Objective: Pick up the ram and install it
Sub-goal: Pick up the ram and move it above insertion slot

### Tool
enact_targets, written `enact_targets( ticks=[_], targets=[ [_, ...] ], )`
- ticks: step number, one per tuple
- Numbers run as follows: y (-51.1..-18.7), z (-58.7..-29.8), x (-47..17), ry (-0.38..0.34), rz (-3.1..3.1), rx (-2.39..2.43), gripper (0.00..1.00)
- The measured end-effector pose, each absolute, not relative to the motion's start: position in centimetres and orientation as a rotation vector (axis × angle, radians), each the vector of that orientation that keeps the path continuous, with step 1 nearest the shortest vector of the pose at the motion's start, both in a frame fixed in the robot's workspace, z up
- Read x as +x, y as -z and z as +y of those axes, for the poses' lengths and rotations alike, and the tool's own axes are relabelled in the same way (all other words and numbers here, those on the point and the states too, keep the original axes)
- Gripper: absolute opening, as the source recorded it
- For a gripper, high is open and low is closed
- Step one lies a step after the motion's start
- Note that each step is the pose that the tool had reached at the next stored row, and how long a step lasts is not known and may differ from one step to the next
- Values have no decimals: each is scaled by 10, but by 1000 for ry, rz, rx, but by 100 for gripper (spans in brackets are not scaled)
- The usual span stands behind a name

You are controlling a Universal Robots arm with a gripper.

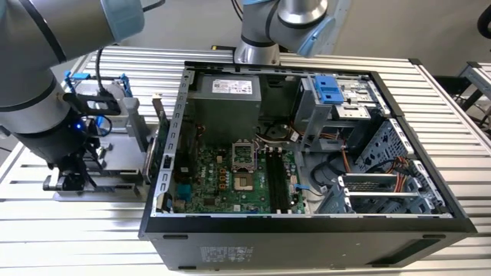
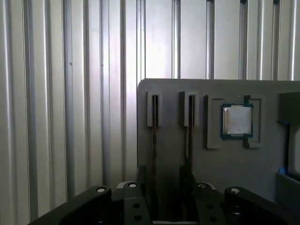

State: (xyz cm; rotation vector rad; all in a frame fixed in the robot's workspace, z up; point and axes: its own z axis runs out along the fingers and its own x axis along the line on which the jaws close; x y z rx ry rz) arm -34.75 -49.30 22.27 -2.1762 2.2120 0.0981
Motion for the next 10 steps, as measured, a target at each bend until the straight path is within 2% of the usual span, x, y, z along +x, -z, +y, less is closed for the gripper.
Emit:
enact_targets(
  ticks=[10],
  targets=[
    [-204, -493, -348, -99, 2215, -2173, 100]
  ],
)
